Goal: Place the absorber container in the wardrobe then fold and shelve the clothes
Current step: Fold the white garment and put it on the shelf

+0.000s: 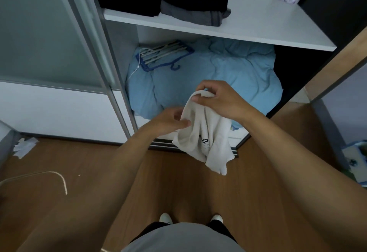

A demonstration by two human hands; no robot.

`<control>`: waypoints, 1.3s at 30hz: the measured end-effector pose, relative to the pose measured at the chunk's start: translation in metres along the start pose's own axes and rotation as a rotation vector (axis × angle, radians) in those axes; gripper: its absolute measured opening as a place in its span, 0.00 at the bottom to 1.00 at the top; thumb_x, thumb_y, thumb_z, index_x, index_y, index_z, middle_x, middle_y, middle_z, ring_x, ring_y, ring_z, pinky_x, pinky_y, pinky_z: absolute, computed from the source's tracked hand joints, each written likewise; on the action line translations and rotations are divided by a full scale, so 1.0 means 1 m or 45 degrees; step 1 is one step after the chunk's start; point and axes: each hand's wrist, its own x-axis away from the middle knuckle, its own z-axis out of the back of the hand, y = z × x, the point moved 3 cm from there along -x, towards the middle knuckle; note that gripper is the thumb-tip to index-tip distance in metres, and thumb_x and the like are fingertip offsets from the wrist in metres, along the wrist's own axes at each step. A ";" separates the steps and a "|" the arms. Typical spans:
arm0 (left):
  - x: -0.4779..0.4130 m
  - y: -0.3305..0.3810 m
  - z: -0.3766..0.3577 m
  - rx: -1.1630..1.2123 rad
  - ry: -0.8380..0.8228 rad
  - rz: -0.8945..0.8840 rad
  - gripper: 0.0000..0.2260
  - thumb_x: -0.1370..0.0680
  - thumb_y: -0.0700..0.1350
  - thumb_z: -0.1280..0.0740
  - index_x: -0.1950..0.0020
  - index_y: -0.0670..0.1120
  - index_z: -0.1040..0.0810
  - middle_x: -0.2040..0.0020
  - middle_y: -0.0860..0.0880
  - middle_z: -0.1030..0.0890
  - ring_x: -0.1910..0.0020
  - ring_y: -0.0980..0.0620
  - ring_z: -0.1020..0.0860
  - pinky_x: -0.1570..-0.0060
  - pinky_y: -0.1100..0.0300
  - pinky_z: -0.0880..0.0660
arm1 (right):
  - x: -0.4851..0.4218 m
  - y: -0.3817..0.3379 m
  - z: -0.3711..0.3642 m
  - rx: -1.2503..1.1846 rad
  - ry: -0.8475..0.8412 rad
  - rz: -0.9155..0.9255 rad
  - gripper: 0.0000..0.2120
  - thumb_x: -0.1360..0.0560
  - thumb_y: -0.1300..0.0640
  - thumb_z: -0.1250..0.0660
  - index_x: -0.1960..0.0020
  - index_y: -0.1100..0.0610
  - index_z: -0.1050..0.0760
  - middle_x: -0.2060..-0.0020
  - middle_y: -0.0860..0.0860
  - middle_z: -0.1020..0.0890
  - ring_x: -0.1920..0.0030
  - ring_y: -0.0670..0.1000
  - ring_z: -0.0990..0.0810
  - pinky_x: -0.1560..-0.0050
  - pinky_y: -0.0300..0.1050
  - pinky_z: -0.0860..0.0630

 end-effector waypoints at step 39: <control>0.033 -0.011 0.092 0.261 0.335 -0.030 0.14 0.22 0.50 0.29 0.64 0.46 0.25 0.69 0.52 0.27 0.70 0.55 0.28 0.70 0.65 0.35 | 0.031 0.104 0.014 -0.230 0.459 -0.438 0.12 0.25 0.54 0.26 0.63 0.61 0.19 0.66 0.51 0.21 0.66 0.48 0.25 0.63 0.41 0.32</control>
